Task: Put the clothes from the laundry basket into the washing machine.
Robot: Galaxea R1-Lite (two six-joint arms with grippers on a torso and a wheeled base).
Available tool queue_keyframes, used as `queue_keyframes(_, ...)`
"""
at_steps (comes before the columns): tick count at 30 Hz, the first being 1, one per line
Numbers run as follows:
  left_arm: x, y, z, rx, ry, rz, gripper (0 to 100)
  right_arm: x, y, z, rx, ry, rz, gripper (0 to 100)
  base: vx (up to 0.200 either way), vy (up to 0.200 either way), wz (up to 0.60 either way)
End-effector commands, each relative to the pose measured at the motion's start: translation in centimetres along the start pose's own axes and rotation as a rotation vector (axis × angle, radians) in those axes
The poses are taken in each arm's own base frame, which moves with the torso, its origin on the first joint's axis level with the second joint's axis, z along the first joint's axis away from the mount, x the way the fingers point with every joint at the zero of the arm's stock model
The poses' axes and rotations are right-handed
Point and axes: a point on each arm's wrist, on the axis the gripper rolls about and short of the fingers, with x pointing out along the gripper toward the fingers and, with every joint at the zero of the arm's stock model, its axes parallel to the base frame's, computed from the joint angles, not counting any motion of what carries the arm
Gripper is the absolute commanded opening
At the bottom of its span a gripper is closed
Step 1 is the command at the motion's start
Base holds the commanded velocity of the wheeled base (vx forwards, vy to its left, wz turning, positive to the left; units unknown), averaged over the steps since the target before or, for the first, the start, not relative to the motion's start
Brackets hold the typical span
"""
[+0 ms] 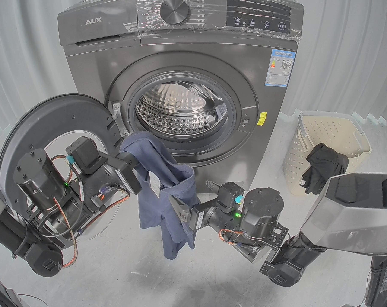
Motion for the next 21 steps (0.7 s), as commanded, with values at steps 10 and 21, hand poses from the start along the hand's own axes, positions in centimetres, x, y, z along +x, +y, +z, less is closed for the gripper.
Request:
queue_keyframes(10,0.0,0.0,-0.1,-0.001,0.005,0.0,0,-0.2,0.0,0.3,0.01,-0.008,-0.008,0,0.0,0.0,0.0)
queue_keyframes(21,-0.6,0.2,-0.9,-0.002,0.046,0.003,0,-3.1,-3.5,6.1,0.007,-0.111,-0.088,0,0.0,0.0,0.0)
